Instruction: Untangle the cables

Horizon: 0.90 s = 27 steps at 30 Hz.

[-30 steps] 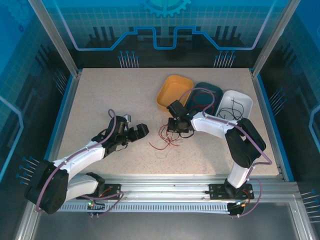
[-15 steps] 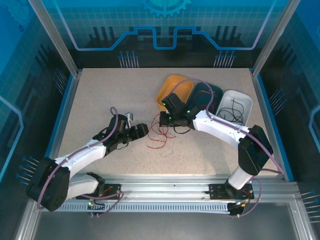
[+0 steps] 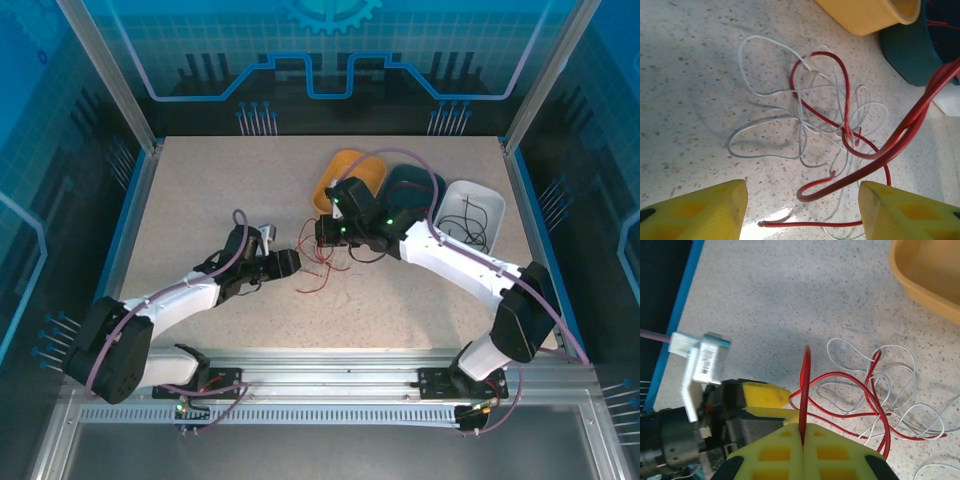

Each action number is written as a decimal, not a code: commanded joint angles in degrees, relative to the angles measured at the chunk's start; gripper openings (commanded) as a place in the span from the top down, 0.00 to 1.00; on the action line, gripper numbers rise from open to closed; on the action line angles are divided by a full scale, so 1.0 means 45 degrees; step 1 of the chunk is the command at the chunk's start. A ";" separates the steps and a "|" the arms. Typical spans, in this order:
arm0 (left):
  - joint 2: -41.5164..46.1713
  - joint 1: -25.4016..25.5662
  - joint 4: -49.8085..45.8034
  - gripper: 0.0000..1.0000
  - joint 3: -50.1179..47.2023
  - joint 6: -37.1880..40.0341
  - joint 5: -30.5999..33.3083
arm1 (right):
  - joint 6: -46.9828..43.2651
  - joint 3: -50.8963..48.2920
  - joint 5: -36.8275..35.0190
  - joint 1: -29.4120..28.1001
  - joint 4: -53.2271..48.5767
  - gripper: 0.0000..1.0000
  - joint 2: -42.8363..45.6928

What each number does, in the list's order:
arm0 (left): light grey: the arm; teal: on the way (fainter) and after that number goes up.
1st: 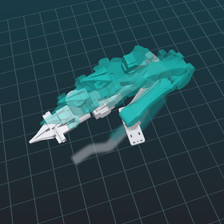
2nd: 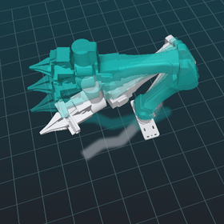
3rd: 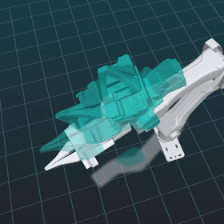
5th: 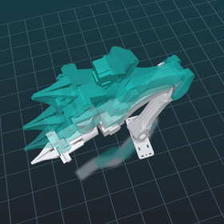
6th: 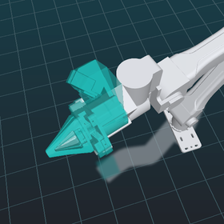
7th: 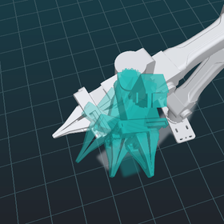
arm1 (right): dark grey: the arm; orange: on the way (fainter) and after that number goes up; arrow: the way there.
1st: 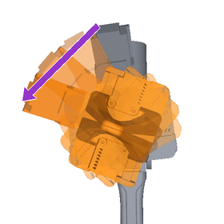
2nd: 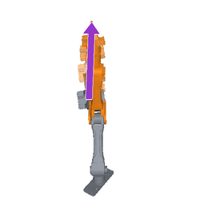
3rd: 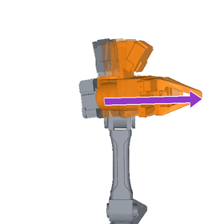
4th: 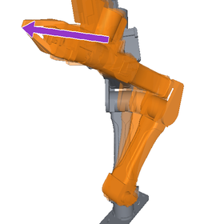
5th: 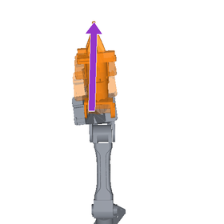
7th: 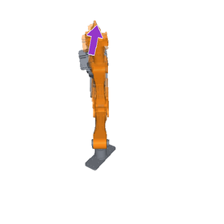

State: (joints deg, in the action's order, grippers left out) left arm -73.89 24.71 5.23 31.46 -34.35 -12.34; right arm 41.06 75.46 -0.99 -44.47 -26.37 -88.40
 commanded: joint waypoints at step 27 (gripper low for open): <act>0.1775 0.0231 -0.0469 0.32 -0.0351 0.0206 0.0349 | -0.2695 0.2707 -0.3614 0.1295 -0.2889 1.00 0.2529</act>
State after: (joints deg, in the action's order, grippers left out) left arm -67.35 25.47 4.78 30.76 -33.71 -11.42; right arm 31.35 84.86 -13.45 -42.24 -35.55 -76.51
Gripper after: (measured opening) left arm 0.673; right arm 0.040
